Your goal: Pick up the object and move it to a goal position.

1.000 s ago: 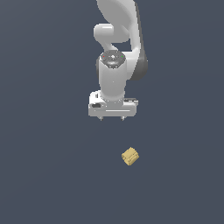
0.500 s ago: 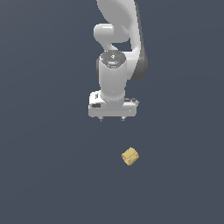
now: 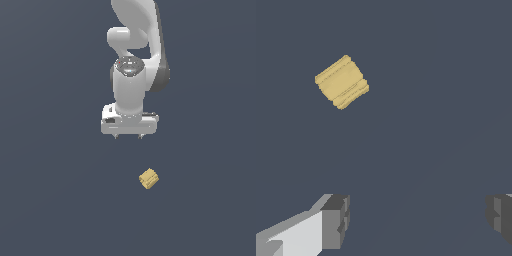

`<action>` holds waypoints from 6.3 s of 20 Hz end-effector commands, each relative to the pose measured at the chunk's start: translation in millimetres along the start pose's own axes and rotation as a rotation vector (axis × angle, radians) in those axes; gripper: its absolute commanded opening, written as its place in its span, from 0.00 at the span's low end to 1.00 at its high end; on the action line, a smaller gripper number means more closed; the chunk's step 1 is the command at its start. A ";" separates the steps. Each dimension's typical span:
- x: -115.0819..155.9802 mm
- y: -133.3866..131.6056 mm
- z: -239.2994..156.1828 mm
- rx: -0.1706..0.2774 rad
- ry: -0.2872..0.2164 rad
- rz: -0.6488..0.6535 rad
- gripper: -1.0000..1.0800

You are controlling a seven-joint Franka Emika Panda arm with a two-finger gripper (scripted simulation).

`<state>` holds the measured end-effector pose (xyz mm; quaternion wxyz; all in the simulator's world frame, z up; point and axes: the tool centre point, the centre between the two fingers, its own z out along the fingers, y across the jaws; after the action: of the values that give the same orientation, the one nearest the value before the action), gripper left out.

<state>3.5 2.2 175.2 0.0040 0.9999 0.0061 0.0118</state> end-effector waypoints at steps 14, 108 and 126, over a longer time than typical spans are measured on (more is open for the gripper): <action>30.5 -12.8 13.5 0.006 -0.006 0.191 0.96; 71.4 -66.0 120.1 -0.004 -0.026 0.932 0.00; -26.0 -23.4 84.0 -0.003 -0.026 0.932 0.00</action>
<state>-11.2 28.9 87.1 -0.0001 0.8960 -0.4441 -0.0004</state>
